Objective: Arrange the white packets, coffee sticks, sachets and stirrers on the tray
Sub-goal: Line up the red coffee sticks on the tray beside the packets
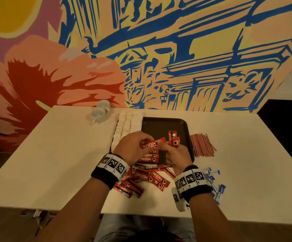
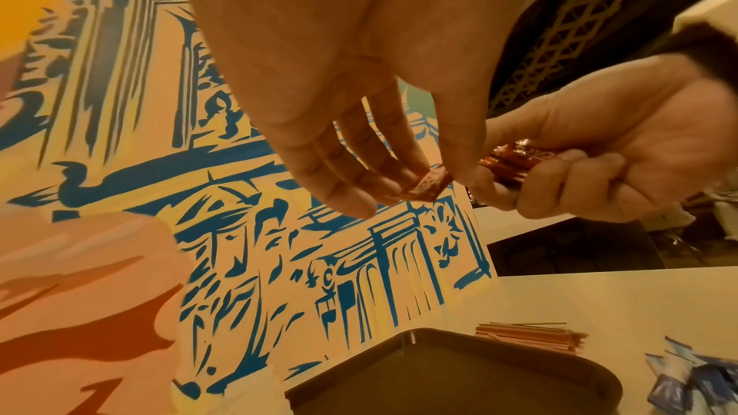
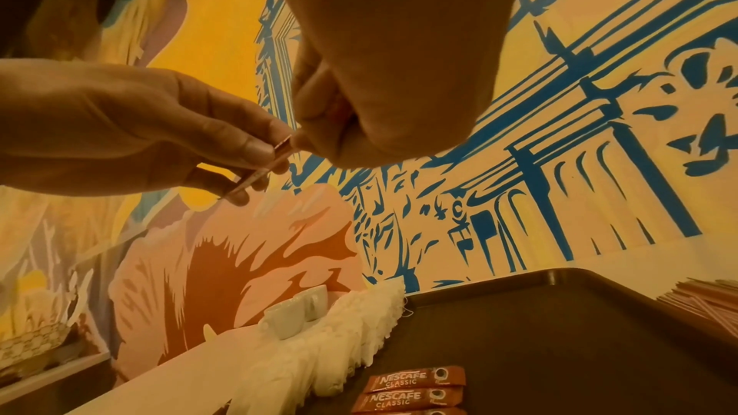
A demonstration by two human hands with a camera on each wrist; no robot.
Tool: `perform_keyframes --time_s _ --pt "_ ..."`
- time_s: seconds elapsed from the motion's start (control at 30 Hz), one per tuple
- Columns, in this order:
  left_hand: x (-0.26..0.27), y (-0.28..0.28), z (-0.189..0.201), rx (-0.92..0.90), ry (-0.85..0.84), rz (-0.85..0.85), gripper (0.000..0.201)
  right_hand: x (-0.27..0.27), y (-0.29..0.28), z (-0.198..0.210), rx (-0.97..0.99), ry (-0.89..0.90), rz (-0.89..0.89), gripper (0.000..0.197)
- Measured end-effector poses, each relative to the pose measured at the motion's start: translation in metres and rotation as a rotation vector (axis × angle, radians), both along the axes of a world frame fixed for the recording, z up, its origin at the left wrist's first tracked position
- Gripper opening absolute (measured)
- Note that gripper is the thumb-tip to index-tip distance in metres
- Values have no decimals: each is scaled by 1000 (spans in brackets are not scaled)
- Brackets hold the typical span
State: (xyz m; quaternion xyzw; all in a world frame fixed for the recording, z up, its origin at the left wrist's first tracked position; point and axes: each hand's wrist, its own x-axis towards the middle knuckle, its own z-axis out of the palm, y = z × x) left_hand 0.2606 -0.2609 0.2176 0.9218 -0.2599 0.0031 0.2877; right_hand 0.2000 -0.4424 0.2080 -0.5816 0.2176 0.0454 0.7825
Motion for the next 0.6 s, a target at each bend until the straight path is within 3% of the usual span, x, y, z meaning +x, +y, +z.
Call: perform_keyframes --time_s 0.23,0.4,0.6 --pt "21 -2 0 40 62 24 28 5 -15 -12 -17 106 -65 45" --pt "63 -13 -14 79 249 132 29 14 -30 -31 109 155 -171 57" --pt "115 -39 -58 274 302 134 27 25 -40 -47 224 225 -150 49"
